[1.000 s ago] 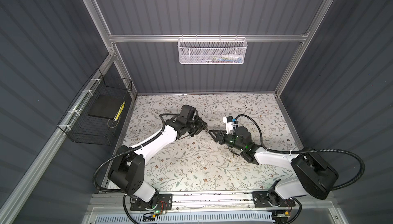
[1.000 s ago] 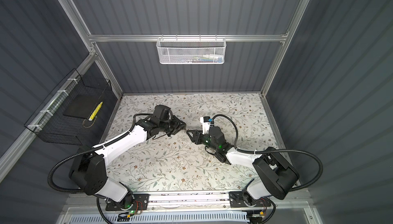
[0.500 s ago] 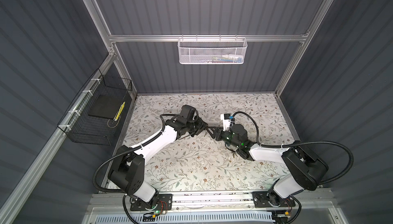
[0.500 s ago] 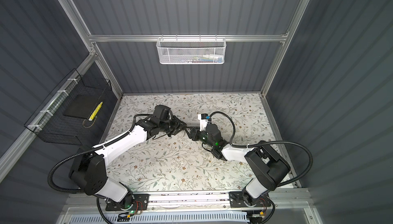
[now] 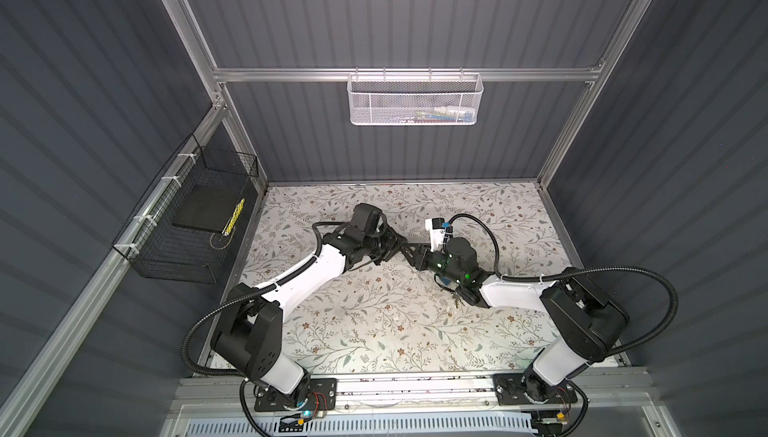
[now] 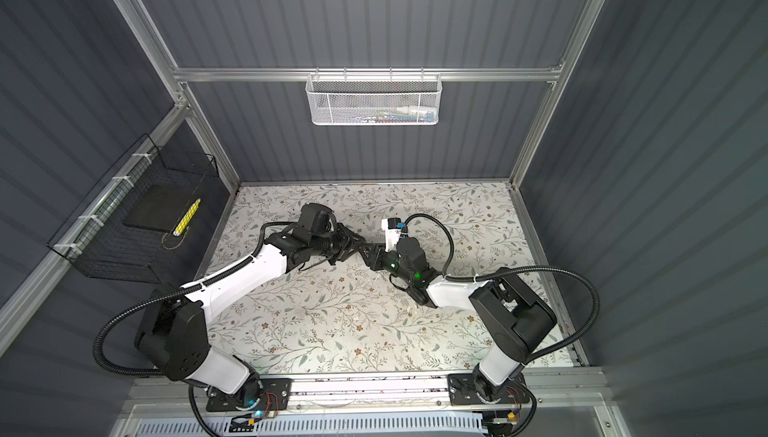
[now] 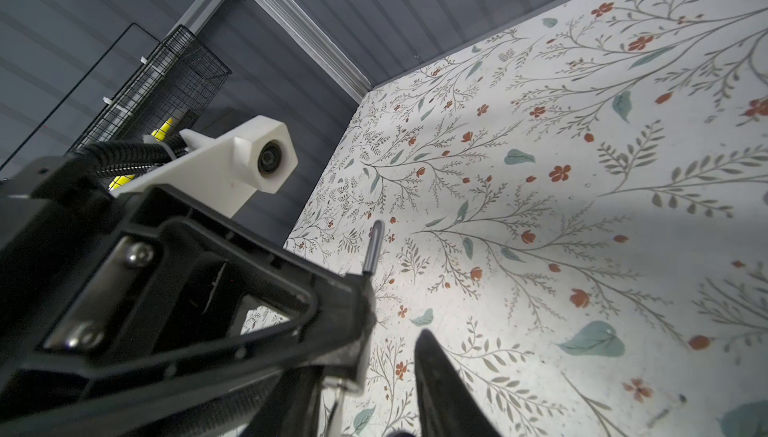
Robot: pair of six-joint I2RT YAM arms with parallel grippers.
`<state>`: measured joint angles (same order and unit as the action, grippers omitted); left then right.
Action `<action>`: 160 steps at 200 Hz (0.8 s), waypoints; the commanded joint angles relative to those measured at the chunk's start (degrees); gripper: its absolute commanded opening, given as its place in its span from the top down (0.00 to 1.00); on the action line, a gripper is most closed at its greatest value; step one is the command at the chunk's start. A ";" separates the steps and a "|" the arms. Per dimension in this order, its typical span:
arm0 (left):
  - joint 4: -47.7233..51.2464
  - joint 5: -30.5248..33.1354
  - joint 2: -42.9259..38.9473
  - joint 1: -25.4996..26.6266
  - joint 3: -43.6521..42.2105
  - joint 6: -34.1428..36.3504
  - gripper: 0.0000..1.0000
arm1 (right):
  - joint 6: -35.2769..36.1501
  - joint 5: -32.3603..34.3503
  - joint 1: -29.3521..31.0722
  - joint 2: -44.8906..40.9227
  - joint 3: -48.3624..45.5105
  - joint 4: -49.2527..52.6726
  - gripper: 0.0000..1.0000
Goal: Unlock with the key
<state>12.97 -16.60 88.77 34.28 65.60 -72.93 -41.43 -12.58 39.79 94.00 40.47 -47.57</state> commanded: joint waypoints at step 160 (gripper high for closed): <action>5.67 3.10 -5.01 -2.10 0.76 11.92 0.33 | -1.72 -8.94 -3.67 -5.71 -6.24 -1.69 0.97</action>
<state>15.90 -14.39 86.76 33.23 65.63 -67.16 -42.61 -15.77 37.80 91.05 35.77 -48.10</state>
